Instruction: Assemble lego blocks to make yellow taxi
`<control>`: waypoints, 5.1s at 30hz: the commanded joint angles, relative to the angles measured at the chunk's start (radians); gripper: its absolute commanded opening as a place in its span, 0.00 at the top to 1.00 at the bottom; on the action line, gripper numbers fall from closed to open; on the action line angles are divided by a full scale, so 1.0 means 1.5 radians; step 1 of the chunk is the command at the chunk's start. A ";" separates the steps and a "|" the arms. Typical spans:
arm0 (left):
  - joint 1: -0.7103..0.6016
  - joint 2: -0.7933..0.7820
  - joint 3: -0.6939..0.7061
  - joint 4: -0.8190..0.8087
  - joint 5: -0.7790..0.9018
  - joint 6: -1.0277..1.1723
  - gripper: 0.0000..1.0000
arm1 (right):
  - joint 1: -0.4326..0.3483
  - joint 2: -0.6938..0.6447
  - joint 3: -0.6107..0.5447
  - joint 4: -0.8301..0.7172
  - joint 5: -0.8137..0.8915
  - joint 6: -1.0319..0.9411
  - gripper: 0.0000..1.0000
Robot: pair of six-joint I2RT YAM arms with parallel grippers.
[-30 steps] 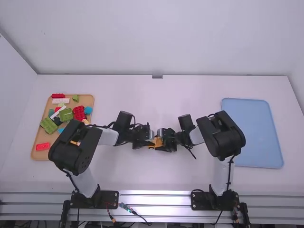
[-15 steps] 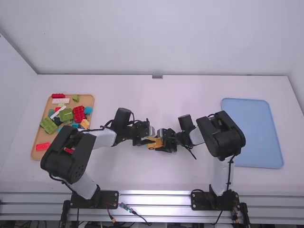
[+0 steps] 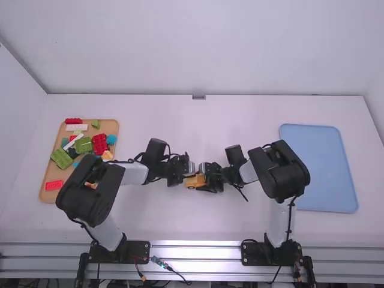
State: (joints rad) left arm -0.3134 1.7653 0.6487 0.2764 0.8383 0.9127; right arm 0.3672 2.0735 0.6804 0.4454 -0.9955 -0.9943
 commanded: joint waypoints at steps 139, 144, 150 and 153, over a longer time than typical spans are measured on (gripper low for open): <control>0.441 -0.056 0.109 -0.237 -0.563 -0.984 0.18 | 0.057 -0.405 0.133 -0.447 0.677 0.334 0.01; 0.441 -0.055 0.092 -0.207 -0.570 -0.991 0.16 | 0.057 -0.405 0.133 -0.447 0.677 0.334 0.01; 0.441 -0.042 0.078 -0.174 -0.569 -1.000 0.18 | 0.057 -0.405 0.133 -0.447 0.677 0.334 0.01; 0.440 -0.035 0.069 -0.149 -0.561 -1.000 0.17 | 0.057 -0.405 0.133 -0.447 0.677 0.334 0.01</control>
State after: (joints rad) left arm 0.3431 1.6958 0.7727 0.0532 -0.0040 -0.5808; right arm 0.4488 1.4815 0.8555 -0.2249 0.0196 -0.5003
